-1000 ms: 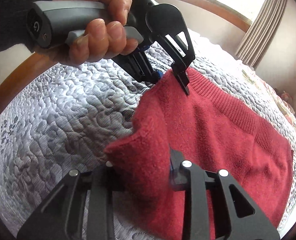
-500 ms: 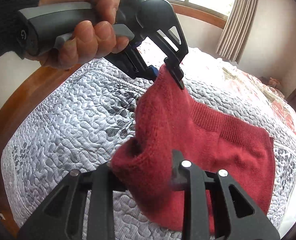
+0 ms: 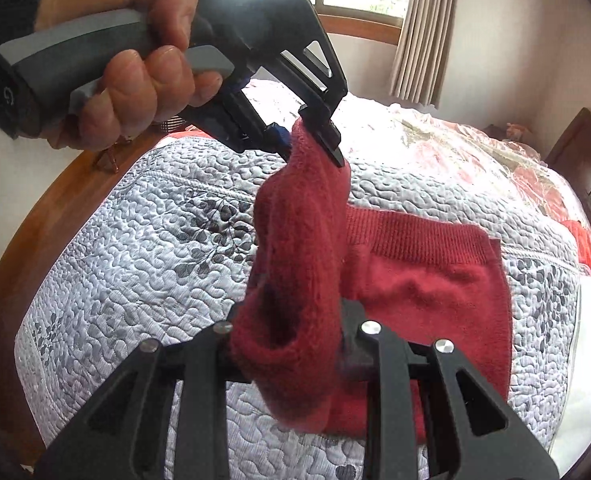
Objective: Fold small clothes
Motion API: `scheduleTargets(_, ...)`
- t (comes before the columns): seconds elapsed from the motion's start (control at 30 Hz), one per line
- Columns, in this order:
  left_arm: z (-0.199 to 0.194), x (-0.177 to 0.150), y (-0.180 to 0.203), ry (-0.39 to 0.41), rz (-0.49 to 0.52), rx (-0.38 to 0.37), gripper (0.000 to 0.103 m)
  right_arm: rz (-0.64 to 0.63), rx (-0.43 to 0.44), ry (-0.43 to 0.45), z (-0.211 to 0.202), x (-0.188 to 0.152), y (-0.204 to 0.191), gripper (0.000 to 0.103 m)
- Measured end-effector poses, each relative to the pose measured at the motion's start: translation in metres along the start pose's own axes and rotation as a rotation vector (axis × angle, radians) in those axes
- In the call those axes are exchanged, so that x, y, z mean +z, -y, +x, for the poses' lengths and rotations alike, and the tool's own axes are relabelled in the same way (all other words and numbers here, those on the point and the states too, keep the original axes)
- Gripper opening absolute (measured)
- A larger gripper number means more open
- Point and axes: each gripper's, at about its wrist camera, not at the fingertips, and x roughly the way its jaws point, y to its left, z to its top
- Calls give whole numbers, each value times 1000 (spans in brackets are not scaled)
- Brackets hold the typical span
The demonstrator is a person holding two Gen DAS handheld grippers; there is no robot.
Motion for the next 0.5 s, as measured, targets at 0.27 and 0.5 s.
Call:
scheduleTargets(0.27, 25, 0, 49, -29, 58, 22, 19, 64, -37, 12, -14, -11, 44, 25)
scheduleTargets(0.5, 57, 1, 83, -68, 102, 50, 19, 125, -66, 6, -17, -22, 76, 24)
